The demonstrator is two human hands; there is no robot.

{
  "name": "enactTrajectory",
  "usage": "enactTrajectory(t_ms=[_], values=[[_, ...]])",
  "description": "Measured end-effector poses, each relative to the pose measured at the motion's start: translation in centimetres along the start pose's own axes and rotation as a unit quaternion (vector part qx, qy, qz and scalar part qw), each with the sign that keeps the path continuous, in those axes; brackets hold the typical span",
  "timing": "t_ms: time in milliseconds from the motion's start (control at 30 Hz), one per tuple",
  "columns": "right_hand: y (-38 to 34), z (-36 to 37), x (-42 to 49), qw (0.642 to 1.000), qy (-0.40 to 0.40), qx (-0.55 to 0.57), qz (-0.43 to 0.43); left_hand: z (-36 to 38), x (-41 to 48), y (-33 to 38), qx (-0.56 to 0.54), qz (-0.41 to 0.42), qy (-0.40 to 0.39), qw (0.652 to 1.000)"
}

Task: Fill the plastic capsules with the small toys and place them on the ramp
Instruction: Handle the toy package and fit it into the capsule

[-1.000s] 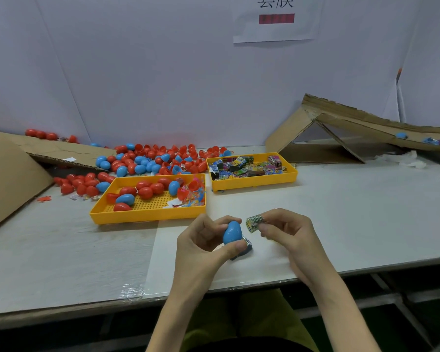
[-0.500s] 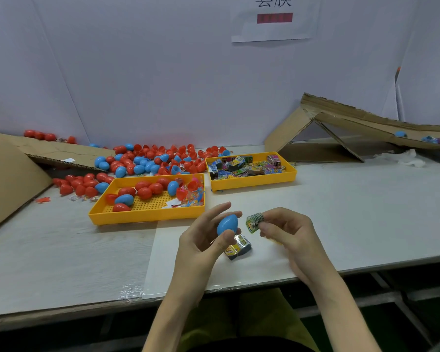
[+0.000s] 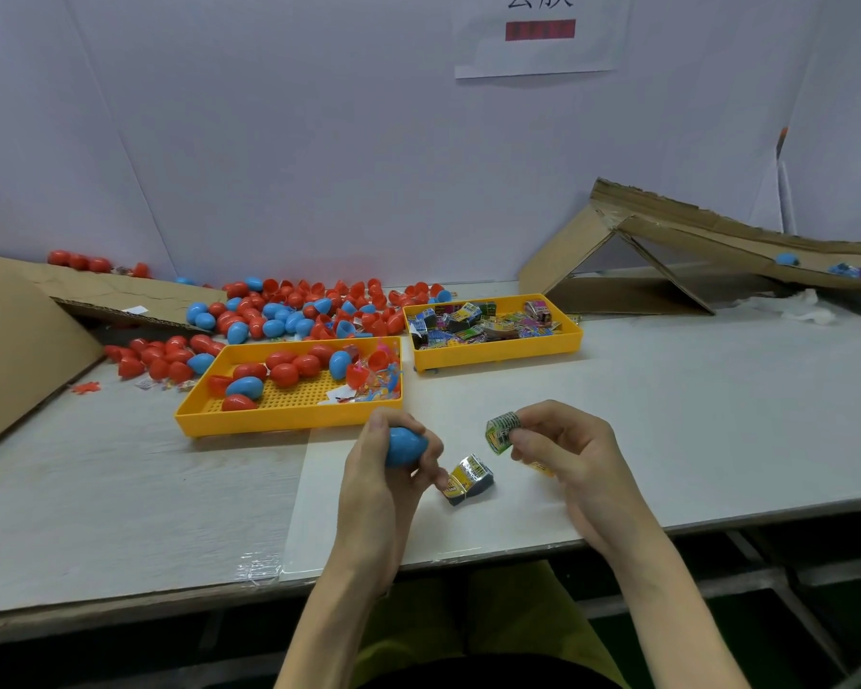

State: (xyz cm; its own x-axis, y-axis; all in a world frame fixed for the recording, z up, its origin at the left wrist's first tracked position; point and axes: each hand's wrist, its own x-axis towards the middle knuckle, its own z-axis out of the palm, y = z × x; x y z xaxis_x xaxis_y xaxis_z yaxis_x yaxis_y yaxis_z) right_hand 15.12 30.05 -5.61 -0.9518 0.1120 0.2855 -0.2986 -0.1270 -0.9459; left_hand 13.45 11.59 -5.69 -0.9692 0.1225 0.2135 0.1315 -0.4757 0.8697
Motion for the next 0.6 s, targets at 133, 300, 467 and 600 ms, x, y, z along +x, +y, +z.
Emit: enactTrajectory(t_ms=[133,300,467,600], values=[[-0.02,0.00,-0.01,1.000,0.001,-0.001,0.000,-0.04,0.04,-0.10,-0.007,-0.003,0.028,1.000],[-0.11,0.01,-0.02,1.000,-0.005,-0.004,-0.003,0.04,0.07,0.05,-0.006,-0.008,0.014,1.000],[-0.07,0.03,-0.09,1.000,-0.019,-0.016,-0.013,-0.44,0.02,0.17,0.012,0.013,-0.047,0.999],[0.16,-0.06,-0.05,1.000,-0.011,-0.011,-0.014,-0.38,0.00,-0.22,0.069,0.024,-0.013,0.997]])
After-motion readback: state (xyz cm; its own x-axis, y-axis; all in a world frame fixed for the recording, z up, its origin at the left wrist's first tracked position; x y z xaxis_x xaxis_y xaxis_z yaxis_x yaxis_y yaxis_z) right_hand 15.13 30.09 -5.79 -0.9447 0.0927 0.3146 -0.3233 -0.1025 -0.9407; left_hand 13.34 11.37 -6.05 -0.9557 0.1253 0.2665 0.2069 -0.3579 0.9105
